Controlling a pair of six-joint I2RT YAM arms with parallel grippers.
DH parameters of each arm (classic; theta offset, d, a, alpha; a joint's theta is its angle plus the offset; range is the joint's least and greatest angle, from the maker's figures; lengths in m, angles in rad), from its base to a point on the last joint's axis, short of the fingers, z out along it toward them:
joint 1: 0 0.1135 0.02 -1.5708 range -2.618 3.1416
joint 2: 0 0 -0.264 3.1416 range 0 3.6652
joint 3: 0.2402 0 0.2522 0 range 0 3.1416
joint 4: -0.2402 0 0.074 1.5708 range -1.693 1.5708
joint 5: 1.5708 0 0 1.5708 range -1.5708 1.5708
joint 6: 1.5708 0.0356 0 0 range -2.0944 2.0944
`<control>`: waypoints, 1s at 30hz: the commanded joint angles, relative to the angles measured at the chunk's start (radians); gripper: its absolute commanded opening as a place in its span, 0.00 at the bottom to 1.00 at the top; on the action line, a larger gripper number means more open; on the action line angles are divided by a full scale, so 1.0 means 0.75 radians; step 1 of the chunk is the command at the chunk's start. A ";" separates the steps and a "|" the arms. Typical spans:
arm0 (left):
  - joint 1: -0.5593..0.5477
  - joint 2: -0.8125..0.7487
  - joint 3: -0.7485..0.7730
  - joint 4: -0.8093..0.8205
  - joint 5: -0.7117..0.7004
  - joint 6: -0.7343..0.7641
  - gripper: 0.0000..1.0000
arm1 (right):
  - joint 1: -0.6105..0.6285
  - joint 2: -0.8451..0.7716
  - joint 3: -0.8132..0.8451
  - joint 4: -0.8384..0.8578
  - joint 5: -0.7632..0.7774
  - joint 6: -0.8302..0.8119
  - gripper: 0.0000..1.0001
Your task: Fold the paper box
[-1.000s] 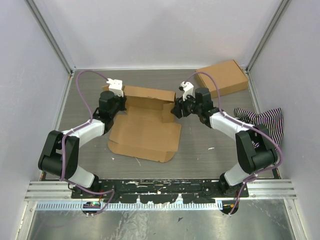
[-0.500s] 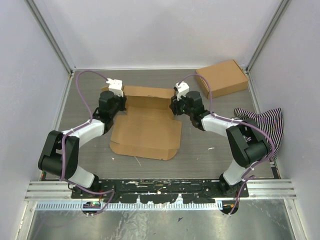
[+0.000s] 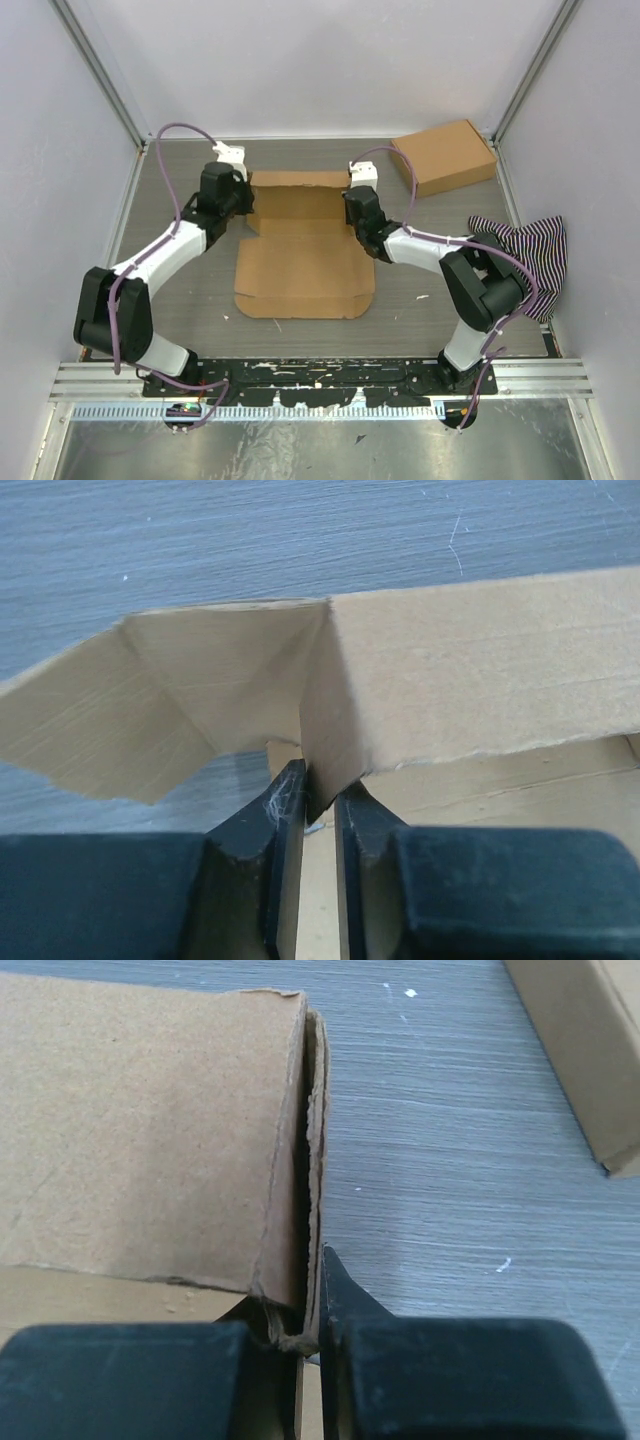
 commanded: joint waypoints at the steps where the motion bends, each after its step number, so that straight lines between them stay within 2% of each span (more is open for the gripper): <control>1: 0.007 -0.068 0.232 -0.514 -0.081 -0.100 0.25 | -0.018 0.000 0.047 -0.108 0.227 0.007 0.01; 3: 0.006 -0.088 0.278 -0.579 -0.080 -0.097 0.27 | -0.025 -0.010 0.046 -0.109 0.182 -0.022 0.01; 5: 0.007 -0.127 0.284 -0.571 -0.084 -0.079 0.36 | -0.043 -0.020 0.050 -0.123 0.105 -0.029 0.01; 8: 0.014 -0.164 0.308 -0.559 -0.170 -0.056 0.61 | -0.085 -0.051 0.036 -0.147 -0.006 -0.035 0.01; 12: 0.114 -0.115 0.382 -0.563 -0.177 -0.076 0.68 | -0.163 -0.109 0.007 -0.191 -0.148 -0.049 0.01; 18: 0.285 0.091 0.513 -0.544 -0.162 -0.124 0.64 | -0.292 -0.209 -0.039 -0.234 -0.417 -0.121 0.01; 22: 0.405 0.301 0.575 -0.469 0.074 -0.186 0.58 | -0.365 -0.232 -0.032 -0.273 -0.549 -0.172 0.01; 26: 0.403 0.454 0.569 -0.329 0.278 -0.234 0.52 | -0.390 -0.232 -0.017 -0.288 -0.599 -0.158 0.01; 30: 0.347 0.454 0.452 -0.140 0.380 -0.248 0.51 | -0.403 -0.212 0.003 -0.292 -0.651 -0.139 0.01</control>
